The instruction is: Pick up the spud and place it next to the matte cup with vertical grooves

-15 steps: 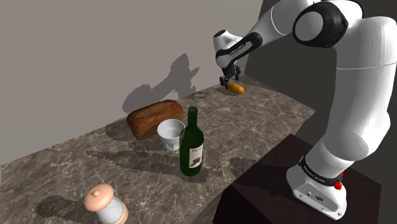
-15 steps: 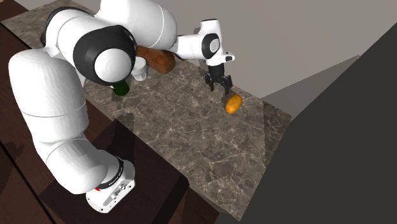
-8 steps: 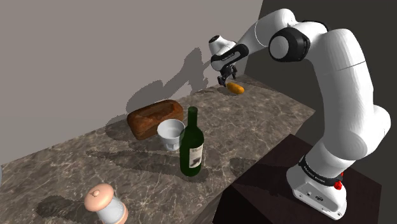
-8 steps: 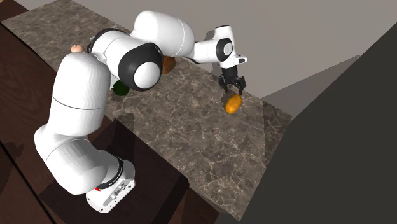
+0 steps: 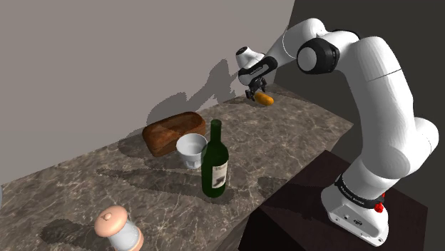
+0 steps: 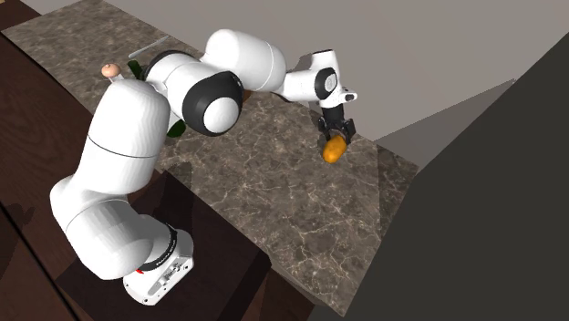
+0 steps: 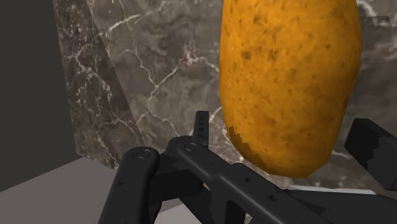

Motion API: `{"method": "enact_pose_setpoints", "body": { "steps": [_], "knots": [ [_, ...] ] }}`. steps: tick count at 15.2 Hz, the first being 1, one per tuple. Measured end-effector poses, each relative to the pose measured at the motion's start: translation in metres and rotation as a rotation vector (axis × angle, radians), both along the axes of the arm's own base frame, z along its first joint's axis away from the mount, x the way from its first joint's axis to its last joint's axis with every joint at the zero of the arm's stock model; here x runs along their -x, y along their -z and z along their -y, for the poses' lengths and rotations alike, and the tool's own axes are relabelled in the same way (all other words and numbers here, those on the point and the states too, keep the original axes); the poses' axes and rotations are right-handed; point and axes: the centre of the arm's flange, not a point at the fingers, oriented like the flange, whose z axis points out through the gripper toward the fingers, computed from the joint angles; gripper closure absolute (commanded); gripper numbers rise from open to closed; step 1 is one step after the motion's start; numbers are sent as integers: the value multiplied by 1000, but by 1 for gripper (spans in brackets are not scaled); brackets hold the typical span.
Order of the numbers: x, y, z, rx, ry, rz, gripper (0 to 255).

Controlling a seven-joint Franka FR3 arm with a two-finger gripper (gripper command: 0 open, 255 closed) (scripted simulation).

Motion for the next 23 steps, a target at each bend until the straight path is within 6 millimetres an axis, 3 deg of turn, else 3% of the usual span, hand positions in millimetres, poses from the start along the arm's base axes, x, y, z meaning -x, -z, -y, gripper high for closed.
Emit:
{"method": "enact_pose_setpoints", "body": {
  "steps": [6, 7, 17, 23],
  "knots": [
    [0, 4, 2, 0, 0, 0, 0],
    [0, 4, 2, 0, 0, 0, 255],
    [0, 3, 2, 0, 0, 1, 255],
    [0, -22, 3, 0, 0, 0, 255]
  ]
}}
